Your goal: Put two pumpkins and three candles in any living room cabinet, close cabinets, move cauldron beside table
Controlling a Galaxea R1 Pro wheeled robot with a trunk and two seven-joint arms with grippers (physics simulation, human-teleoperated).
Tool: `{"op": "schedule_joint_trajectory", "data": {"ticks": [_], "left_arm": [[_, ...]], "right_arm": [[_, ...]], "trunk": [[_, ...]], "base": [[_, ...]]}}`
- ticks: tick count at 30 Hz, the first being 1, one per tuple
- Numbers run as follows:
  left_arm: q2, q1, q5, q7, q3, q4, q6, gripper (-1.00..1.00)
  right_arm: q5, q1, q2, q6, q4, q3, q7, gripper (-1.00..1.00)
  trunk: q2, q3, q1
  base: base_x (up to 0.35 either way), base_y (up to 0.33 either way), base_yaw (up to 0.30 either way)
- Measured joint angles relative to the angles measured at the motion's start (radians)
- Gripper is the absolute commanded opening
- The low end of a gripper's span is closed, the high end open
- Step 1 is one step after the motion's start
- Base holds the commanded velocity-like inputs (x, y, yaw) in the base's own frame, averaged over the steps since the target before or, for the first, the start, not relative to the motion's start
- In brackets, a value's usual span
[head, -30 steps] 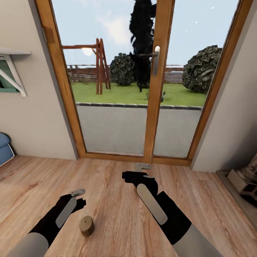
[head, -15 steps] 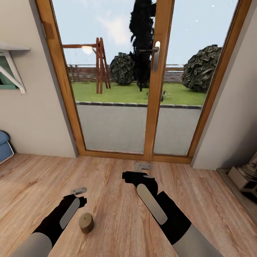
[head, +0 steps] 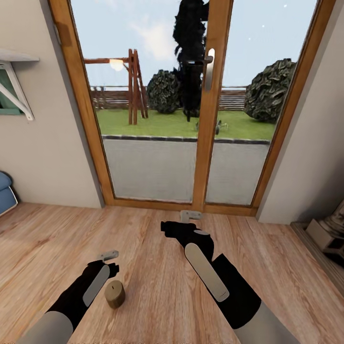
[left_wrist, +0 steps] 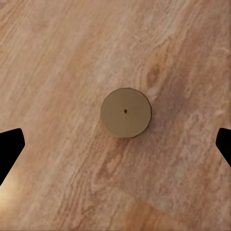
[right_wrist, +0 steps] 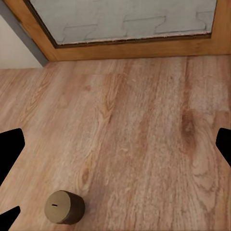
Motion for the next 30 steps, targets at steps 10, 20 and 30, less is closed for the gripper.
{"op": "schedule_joint_trajectory", "data": {"ticks": [10,20,30], "left_arm": [[0.0,0.0,0.0,-0.002,0.002,0.0,0.001,1.0],[0.0,0.0,0.001,-0.002,0.004,0.0,0.001,1.0],[0.0,0.0,0.001,-0.003,0.004,0.0,0.001,1.0]], "right_arm": [[-0.004,0.0,0.0,-0.002,0.001,-0.001,0.0,1.0],[-0.005,0.0,0.0,-0.006,0.006,-0.002,0.0,1.0],[-0.005,0.0,0.0,-0.006,0.018,-0.002,-0.001,1.0]], "trunk": [[-0.051,-0.033,0.029],[-0.053,-0.072,0.033],[-0.055,-0.111,0.038]], "base": [[0.0,0.0,0.0],[0.0,0.0,0.0],[0.0,0.0,0.0]]}}
